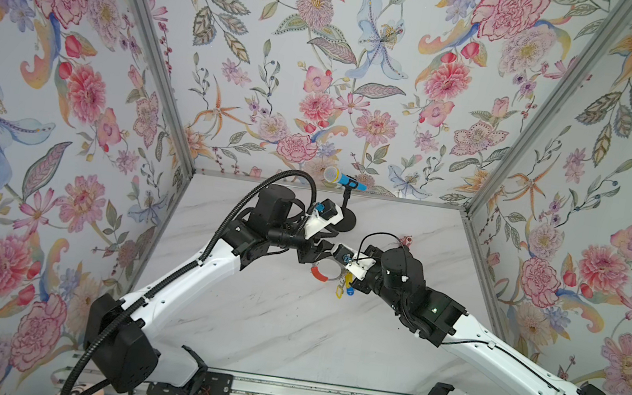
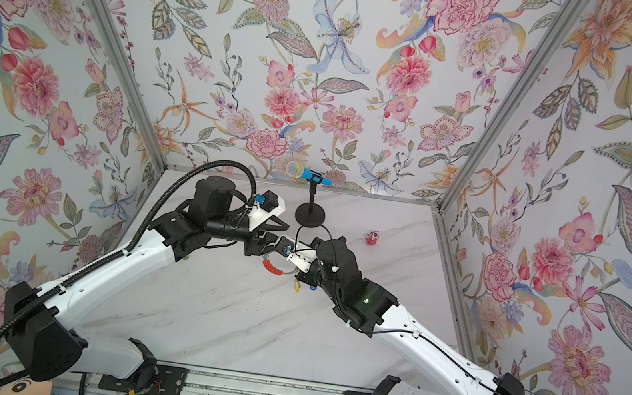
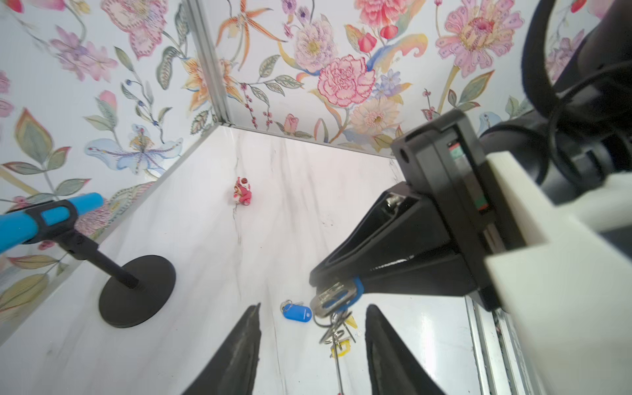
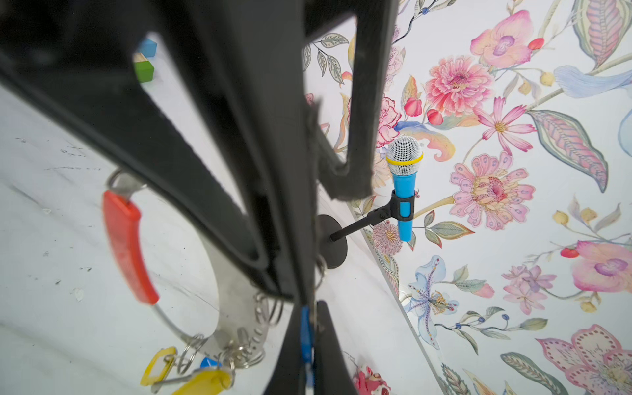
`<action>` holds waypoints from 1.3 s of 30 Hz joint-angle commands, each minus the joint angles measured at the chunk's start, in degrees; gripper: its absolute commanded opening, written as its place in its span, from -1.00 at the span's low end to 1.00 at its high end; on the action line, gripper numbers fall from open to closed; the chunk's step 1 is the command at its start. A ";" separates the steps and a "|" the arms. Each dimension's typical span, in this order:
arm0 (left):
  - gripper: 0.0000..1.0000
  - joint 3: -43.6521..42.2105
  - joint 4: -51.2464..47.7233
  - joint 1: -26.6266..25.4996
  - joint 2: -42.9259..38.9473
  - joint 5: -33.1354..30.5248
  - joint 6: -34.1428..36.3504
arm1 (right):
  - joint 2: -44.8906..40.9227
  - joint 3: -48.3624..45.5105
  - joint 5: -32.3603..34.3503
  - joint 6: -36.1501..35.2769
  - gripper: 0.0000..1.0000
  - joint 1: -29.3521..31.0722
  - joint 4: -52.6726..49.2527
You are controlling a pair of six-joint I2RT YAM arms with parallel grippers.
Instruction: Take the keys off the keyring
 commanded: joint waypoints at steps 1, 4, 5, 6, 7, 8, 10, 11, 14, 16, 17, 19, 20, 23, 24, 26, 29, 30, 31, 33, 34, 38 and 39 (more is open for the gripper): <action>0.08 -3.65 4.25 0.45 -4.46 -5.50 -3.23 | 0.10 0.43 -0.86 4.01 -1.00 -0.71 1.35; 0.11 -7.82 6.43 0.48 -8.22 -7.10 -5.79 | 0.29 0.79 -1.21 6.06 -1.00 -1.04 1.76; 0.11 -9.80 7.18 0.43 -9.81 -7.67 -6.64 | 0.36 0.88 -1.30 6.68 -1.00 -1.08 1.95; 0.11 -11.68 8.41 0.40 -11.59 -8.26 -7.43 | 0.40 0.96 -1.22 7.35 -1.00 -1.04 2.05; 0.10 -13.53 9.97 0.32 -13.26 -8.85 -8.40 | 0.52 1.11 -1.21 8.04 -1.00 -1.06 2.05; 0.08 -15.68 12.03 0.17 -15.13 -8.91 -9.43 | 0.62 1.22 -1.25 8.67 -1.00 -1.04 2.13; 0.06 -19.72 16.92 -0.72 -17.96 -8.77 -12.07 | 0.89 1.47 -1.48 10.05 -1.00 -1.04 2.19; 0.03 -21.73 19.61 -1.66 -19.04 -8.29 -13.36 | 1.07 1.79 -1.49 10.86 -1.00 -1.03 1.98; -0.08 -26.15 25.51 -4.56 -19.65 -8.31 -15.80 | 1.65 2.46 -0.35 11.87 -1.00 -0.39 1.53; -0.13 -27.32 27.04 -5.68 -18.74 -8.06 -16.32 | 2.11 2.79 1.08 11.90 -1.00 0.11 1.23; -0.16 -27.46 27.31 -6.16 -18.34 -7.76 -16.38 | 2.33 3.02 1.54 12.11 -1.00 0.13 0.81; -0.18 -27.75 28.35 -7.25 -18.25 -7.18 -16.14 | 2.62 3.42 2.25 12.39 -1.00 0.19 0.20; -0.18 -28.19 29.85 -7.88 -18.32 -6.83 -16.27 | 2.71 3.55 2.57 12.54 -1.00 0.16 0.04; -0.18 -29.21 32.09 -8.76 -17.31 -5.64 -16.41 | 2.64 3.91 2.65 13.02 -1.00 0.11 0.12; -0.18 -29.29 31.93 -8.77 -16.60 -5.57 -16.29 | 2.66 4.03 2.49 13.11 -1.00 0.25 0.11; -0.18 -29.06 31.44 -8.80 -14.63 -5.89 -15.91 | 2.59 4.31 1.92 13.40 -1.00 0.24 0.11; -0.19 -27.43 28.07 -8.55 -11.79 -9.86 -13.44 | 2.32 4.78 0.84 14.07 -1.00 0.32 -0.42; -0.19 -26.73 27.62 -8.28 -11.01 -10.90 -13.18 | 2.36 4.99 0.64 14.33 -1.00 0.32 -0.71; -0.18 -26.27 27.86 -7.85 -10.25 -11.27 -13.20 | 2.36 5.23 0.64 14.66 -1.00 0.37 -1.24; -0.17 -25.23 29.11 -7.71 -9.09 -12.42 -13.11 | 2.25 5.45 0.42 14.87 -1.00 0.43 -2.02; -0.17 -24.78 29.92 -7.70 -8.61 -12.75 -12.98 | 2.17 5.32 0.33 14.95 -1.00 0.46 -2.15; -0.15 -25.30 36.73 -7.68 -7.72 -12.13 -14.30 | 1.95 4.93 0.06 15.31 -1.00 0.51 -2.67; -0.14 -25.29 37.27 -7.65 -7.55 -12.37 -14.27 | 1.81 4.84 -0.02 15.32 -1.00 0.54 -2.72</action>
